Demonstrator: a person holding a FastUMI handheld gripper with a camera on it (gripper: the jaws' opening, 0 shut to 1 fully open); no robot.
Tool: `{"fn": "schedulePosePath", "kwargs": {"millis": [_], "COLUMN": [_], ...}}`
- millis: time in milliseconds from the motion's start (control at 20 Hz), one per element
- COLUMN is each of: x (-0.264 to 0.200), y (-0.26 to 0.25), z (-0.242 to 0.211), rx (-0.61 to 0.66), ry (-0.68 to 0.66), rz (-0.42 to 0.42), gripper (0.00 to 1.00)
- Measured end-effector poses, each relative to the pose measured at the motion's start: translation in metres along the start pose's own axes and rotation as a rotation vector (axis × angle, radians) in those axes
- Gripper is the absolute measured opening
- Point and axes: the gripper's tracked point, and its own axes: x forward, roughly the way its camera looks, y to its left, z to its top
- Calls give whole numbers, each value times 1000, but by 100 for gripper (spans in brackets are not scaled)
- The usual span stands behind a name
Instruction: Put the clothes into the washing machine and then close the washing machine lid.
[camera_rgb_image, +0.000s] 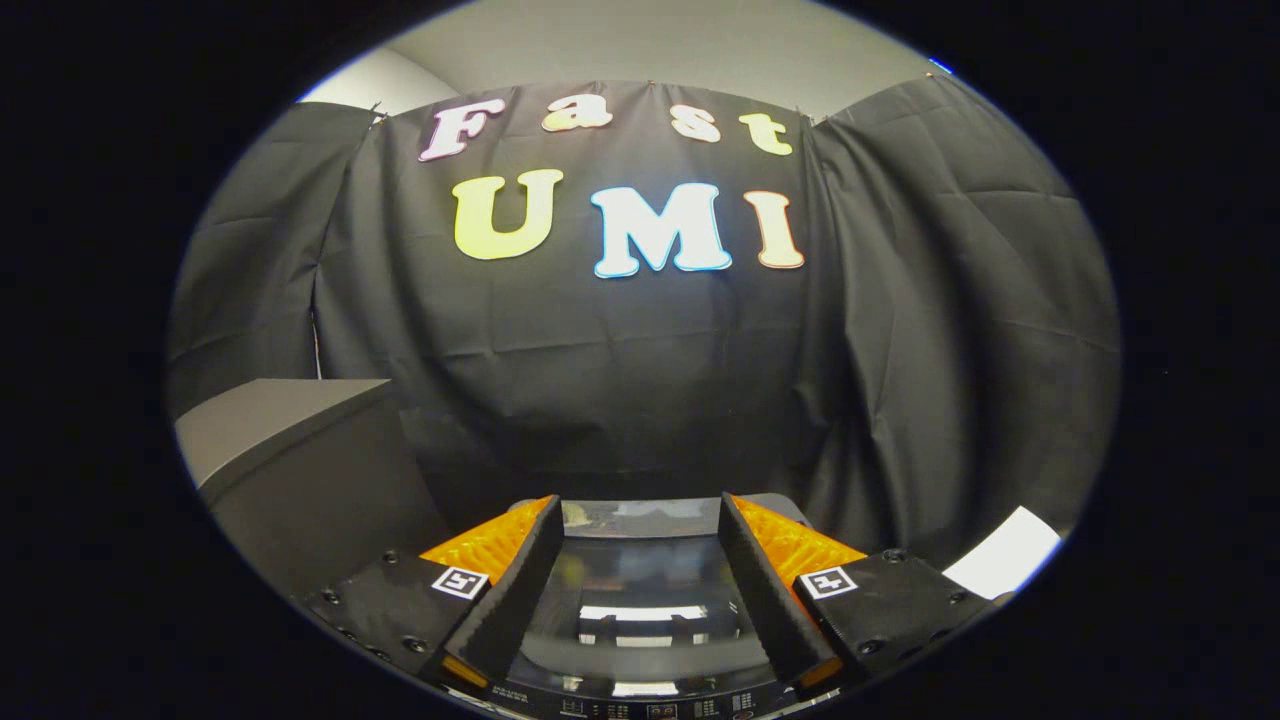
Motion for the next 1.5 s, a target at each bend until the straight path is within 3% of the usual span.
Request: {"fn": "schedulePosePath", "kwargs": {"millis": [400,950,1200,1500], "x": [-26,-146,-207,-264], "y": [9,23,24,19], "z": [2,96,121,119], "rx": [20,-5,6,-38], "ry": [-7,-163,-219,-276], "rz": [36,46,47,30], "gripper": [97,96,96,96]}}
